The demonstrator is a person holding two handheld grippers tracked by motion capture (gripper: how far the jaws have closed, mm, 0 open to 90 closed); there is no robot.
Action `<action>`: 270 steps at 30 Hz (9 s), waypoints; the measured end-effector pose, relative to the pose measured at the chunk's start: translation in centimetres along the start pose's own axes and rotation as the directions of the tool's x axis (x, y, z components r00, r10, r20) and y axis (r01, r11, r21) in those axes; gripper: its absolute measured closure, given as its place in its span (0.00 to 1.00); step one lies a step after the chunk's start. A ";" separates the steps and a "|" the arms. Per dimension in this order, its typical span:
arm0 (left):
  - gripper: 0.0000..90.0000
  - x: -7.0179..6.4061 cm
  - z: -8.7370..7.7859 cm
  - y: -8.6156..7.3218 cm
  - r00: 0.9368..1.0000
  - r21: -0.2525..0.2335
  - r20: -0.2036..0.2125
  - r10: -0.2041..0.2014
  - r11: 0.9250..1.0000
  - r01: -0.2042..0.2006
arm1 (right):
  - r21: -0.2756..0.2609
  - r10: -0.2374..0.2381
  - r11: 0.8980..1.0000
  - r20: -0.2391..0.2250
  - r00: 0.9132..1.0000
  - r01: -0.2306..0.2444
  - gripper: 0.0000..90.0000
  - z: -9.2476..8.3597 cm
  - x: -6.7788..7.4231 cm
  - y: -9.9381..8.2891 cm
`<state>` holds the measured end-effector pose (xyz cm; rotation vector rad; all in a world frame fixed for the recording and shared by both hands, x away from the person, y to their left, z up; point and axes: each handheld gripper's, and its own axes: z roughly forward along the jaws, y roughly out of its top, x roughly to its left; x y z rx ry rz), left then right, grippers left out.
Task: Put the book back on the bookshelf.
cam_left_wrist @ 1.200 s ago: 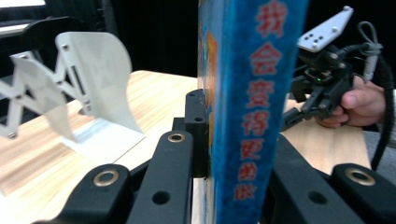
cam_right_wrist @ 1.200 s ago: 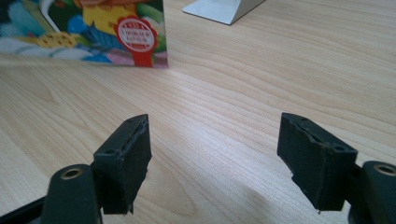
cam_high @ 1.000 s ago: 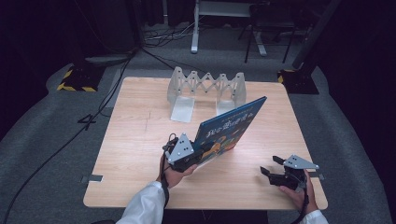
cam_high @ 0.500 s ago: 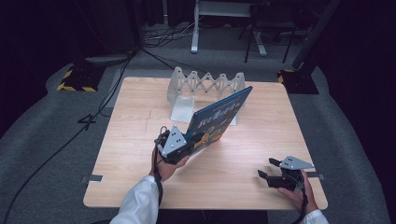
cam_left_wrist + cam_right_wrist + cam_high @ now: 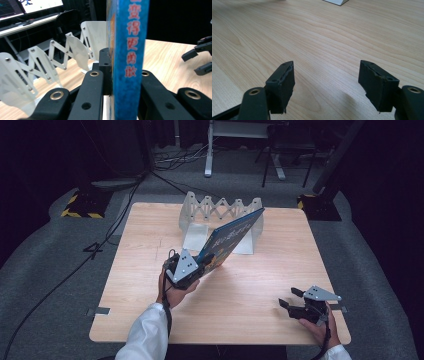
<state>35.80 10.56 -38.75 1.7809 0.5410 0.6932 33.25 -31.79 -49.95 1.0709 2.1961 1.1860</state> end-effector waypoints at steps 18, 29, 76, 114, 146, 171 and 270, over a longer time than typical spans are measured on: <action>0.92 4.6 -2.5 -0.5 0.980 -0.042 -0.181 -0.080 0.996 0.074 | 0.014 -0.019 1.000 -0.002 1.000 0.019 0.34 0.1 0.2 0.0; 0.92 6.6 -1.2 -2.1 0.949 -0.071 -0.256 -0.182 0.983 0.169 | 0.022 -0.034 0.999 -0.001 0.999 0.034 0.34 0.3 0.4 0.0; 0.91 7.3 5.6 -4.4 0.881 -0.038 -0.377 -0.285 0.956 0.292 | 0.096 -0.081 0.992 0.001 0.997 0.081 0.34 0.9 0.9 0.2; 0.73 5.8 7.0 -6.3 0.871 0.116 -0.475 -0.125 0.973 0.202 | 0.122 -0.083 0.989 0.005 0.997 0.081 0.33 1.1 0.9 0.2; 0.63 6.3 4.9 -6.5 0.942 0.193 -0.313 -0.121 0.963 0.188 | 0.133 -0.049 0.990 -0.014 0.999 0.051 0.33 1.3 0.5 0.3; 0.33 5.6 -1.8 -6.6 0.983 0.288 -0.147 -0.111 0.946 0.150 | 0.140 -0.040 0.989 0.006 0.999 0.039 0.29 -0.4 0.7 1.7; 0.17 5.3 -12.1 -16.4 0.964 0.534 -0.113 -0.239 0.804 0.262 | 0.153 0.090 0.982 0.140 0.986 -0.111 0.19 -3.7 -3.5 -3.1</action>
